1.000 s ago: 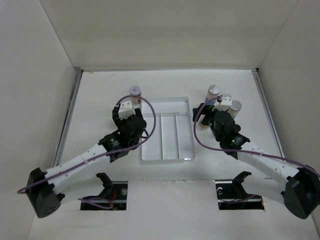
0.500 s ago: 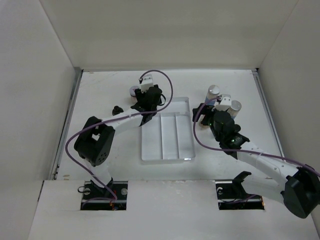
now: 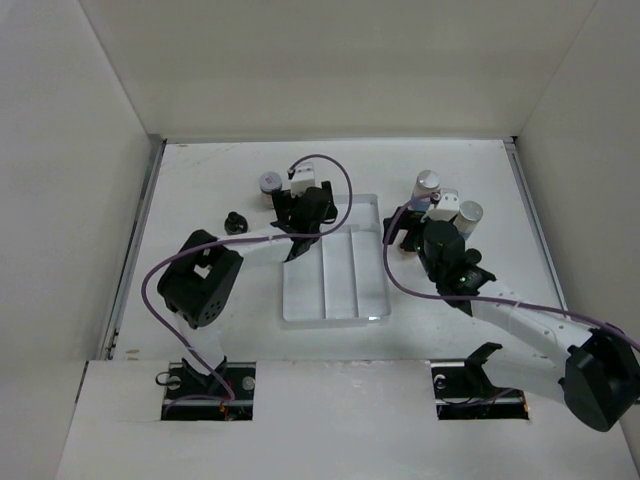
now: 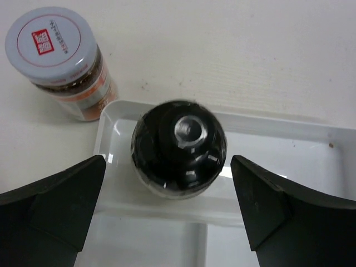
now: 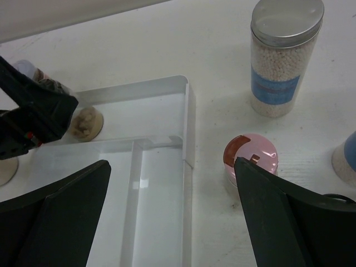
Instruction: Organize the condiment bottles
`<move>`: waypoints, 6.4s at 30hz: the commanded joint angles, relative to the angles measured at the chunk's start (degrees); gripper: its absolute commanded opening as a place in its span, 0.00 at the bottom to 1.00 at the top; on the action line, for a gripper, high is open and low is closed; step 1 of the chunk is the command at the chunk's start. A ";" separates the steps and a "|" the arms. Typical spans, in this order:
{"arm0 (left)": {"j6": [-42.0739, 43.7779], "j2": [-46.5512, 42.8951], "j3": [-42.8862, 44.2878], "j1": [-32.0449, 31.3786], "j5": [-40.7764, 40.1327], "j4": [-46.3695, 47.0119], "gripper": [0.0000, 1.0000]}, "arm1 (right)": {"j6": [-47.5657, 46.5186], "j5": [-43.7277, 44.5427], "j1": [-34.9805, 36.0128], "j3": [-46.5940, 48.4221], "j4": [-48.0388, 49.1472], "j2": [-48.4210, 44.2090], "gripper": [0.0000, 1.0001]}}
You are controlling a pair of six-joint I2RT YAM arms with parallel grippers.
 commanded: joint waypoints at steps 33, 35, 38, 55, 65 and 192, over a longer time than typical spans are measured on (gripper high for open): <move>-7.95 -39.16 -51.54 -17.26 1.17 42.30 0.97 | -0.81 10.11 -7.21 20.32 -18.69 23.83 0.81; -8.12 -39.25 -51.80 -17.17 1.17 42.38 0.97 | -0.64 11.52 -7.04 20.14 -19.31 23.83 0.82; -8.21 -38.64 -51.89 -17.17 1.17 42.82 0.97 | 0.06 11.70 -7.04 19.53 -19.84 23.92 0.82; -8.74 -39.07 -53.38 -16.56 -0.50 45.20 0.98 | -3.97 9.16 -3.61 31.90 -16.24 21.00 0.40; -9.27 -40.13 -54.00 -16.82 -2.70 44.58 0.98 | -6.17 6.25 3.42 55.28 -15.89 43.85 0.39; -9.27 -46.39 -25.79 11.64 -4.12 -16.15 0.80 | 2.17 -0.68 4.65 1.51 10.56 5.28 0.79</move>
